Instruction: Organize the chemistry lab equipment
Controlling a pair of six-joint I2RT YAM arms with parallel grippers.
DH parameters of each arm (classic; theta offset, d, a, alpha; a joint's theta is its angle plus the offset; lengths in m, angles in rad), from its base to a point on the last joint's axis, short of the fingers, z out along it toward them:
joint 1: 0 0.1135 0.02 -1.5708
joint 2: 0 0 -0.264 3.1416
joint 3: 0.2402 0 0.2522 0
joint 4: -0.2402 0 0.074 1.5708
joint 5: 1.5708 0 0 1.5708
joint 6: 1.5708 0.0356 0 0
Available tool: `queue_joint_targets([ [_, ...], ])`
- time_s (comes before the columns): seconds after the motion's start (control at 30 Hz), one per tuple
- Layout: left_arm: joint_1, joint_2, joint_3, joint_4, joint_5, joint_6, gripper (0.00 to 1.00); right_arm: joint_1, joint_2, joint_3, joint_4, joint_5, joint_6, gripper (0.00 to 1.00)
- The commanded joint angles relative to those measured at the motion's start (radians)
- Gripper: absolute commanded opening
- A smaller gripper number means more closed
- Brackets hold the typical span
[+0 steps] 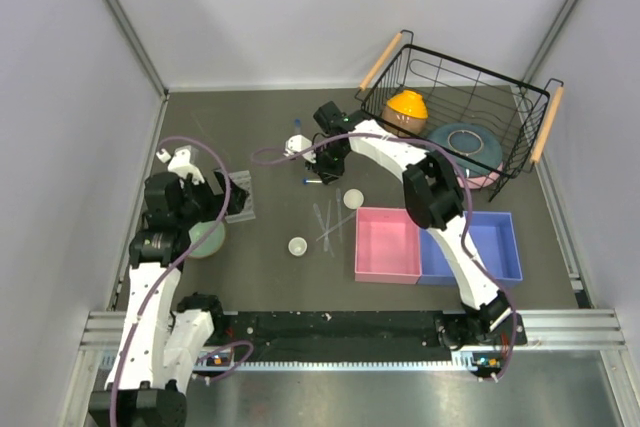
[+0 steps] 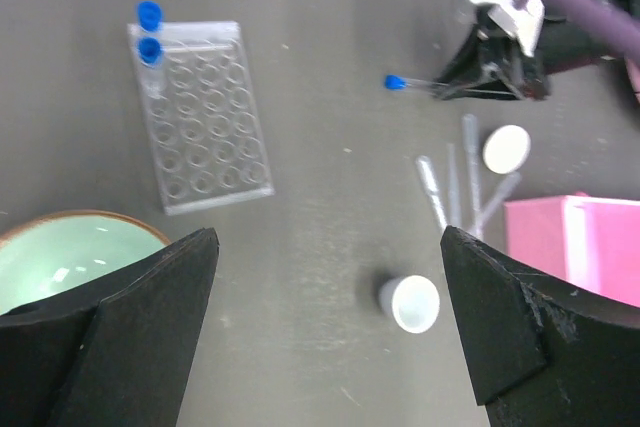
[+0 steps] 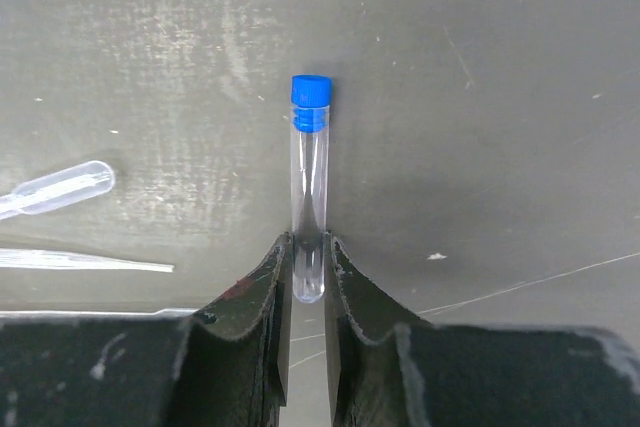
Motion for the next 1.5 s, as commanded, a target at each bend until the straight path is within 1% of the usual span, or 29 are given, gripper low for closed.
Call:
queue_joint_targets([
  [0.0,0.005,-0.075,-0.072,0.059,0.187,-0.172,0.99,-0.024,-0.086,-0.007,-0.037,-0.111,0.137,0.07],
  [0.03,0.005,-0.099,-0.107,0.068,0.212,-0.200,0.99,-0.030,-0.095,-0.007,-0.037,-0.131,0.159,0.07],
  [0.07,0.002,-0.113,-0.127,0.101,0.268,-0.227,0.99,-0.032,-0.104,-0.009,-0.035,-0.151,0.166,0.07],
  [0.1,0.005,-0.126,-0.148,0.118,0.294,-0.287,0.99,-0.040,-0.129,-0.016,-0.035,-0.189,0.176,0.07],
  [0.17,0.005,-0.150,-0.216,0.172,0.353,-0.352,0.99,-0.046,-0.155,-0.029,-0.034,-0.232,0.197,0.07],
  [0.2,0.005,-0.155,-0.258,0.227,0.403,-0.413,0.99,-0.047,-0.182,-0.044,-0.033,-0.266,0.203,0.07],
  [0.3,0.004,-0.166,-0.328,0.334,0.495,-0.513,0.99,-0.047,-0.225,-0.087,-0.027,-0.329,0.234,0.07],
  [0.37,0.005,-0.163,-0.349,0.376,0.518,-0.571,0.99,-0.046,-0.268,-0.121,-0.023,-0.372,0.246,0.07],
  [0.53,0.005,-0.170,-0.388,0.456,0.554,-0.640,0.99,-0.047,-0.345,-0.197,-0.020,-0.449,0.286,0.07],
  [0.77,0.002,-0.196,-0.421,0.501,0.571,-0.706,0.99,-0.047,-0.451,-0.357,-0.009,-0.541,0.320,0.07],
  [0.93,-0.012,-0.207,-0.438,0.517,0.572,-0.732,0.99,-0.044,-0.524,-0.446,0.014,-0.565,0.335,0.07],
  [1.13,-0.049,-0.209,-0.420,0.517,0.551,-0.737,0.99,-0.030,-0.581,-0.561,0.057,-0.565,0.346,0.07],
  [1.33,-0.173,-0.198,-0.412,0.519,0.459,-0.743,0.99,-0.018,-0.609,-0.598,0.071,-0.559,0.351,0.07],
  [1.37,-0.211,-0.196,-0.414,0.519,0.442,-0.744,0.99,-0.015,-0.610,-0.599,0.072,-0.559,0.351,0.07],
  [1.4,-0.229,-0.193,-0.414,0.519,0.405,-0.746,0.99,-0.014,-0.612,-0.602,0.075,-0.559,0.351,0.07],
  [1.47,-0.281,-0.181,-0.420,0.553,0.375,-0.751,0.99,-0.009,-0.618,-0.615,0.080,-0.559,0.351,0.07],
])
